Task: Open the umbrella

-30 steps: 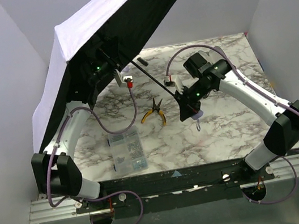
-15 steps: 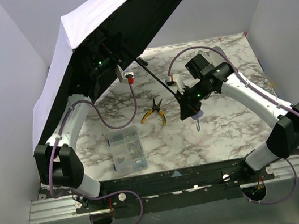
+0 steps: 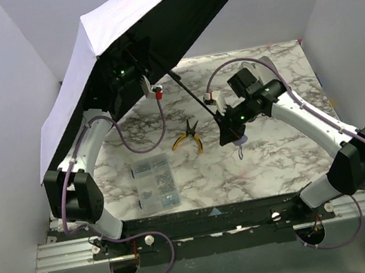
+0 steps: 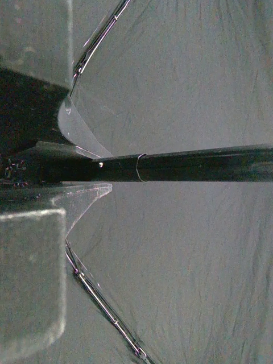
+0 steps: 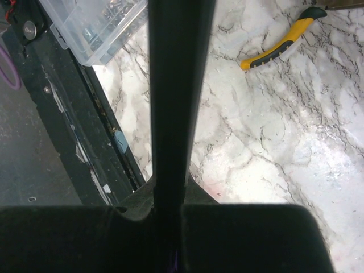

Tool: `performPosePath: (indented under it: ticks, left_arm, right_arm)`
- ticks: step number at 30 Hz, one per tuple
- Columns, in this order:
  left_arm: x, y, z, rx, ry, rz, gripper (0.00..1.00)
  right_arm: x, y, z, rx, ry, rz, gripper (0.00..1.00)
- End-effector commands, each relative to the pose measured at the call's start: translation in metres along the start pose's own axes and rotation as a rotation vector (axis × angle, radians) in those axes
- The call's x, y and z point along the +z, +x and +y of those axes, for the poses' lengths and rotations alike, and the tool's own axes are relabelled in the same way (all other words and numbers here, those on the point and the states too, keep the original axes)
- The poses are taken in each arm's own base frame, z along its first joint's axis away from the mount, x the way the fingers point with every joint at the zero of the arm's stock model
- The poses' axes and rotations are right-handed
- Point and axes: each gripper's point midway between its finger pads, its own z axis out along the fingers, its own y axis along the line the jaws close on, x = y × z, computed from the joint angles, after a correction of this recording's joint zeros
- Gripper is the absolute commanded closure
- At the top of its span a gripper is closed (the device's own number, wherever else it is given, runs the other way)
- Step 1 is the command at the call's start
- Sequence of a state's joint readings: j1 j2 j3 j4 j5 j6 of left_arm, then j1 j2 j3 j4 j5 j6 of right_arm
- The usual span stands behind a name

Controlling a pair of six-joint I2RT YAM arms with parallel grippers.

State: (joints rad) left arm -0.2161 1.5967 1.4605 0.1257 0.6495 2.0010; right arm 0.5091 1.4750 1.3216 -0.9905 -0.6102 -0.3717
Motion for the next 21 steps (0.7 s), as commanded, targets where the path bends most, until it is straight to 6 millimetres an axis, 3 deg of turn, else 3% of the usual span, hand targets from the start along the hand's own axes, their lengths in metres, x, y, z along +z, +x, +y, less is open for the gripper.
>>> performPosePath:
  ticks: [1, 8, 13, 18, 21]
  left_arm:
    - [-0.171, 0.208, 0.027, 0.18, 0.076, 0.898, 0.82]
    - [-0.182, 0.219, 0.025, 0.184, 0.081, 0.927, 0.82]
    - [-0.173, 0.209, 0.023, 0.183, 0.065, 0.874, 0.79]
    - [-0.129, 0.181, 0.033, 0.162, 0.007, 0.752, 0.73]
    - [-0.088, 0.149, 0.04, 0.148, -0.034, 0.642, 0.69]
  right_arm:
    - [-0.033, 0.107, 0.053, 0.034, -0.145, 0.354, 1.0]
    - [-0.032, 0.103, 0.052, 0.03, -0.144, 0.347, 1.0]
    - [-0.031, 0.076, 0.047, -0.006, -0.137, 0.277, 1.0]
    - [-0.03, 0.029, 0.042, -0.036, -0.121, 0.128, 1.0]
    - [-0.029, -0.001, 0.039, -0.073, -0.109, 0.012, 1.0]
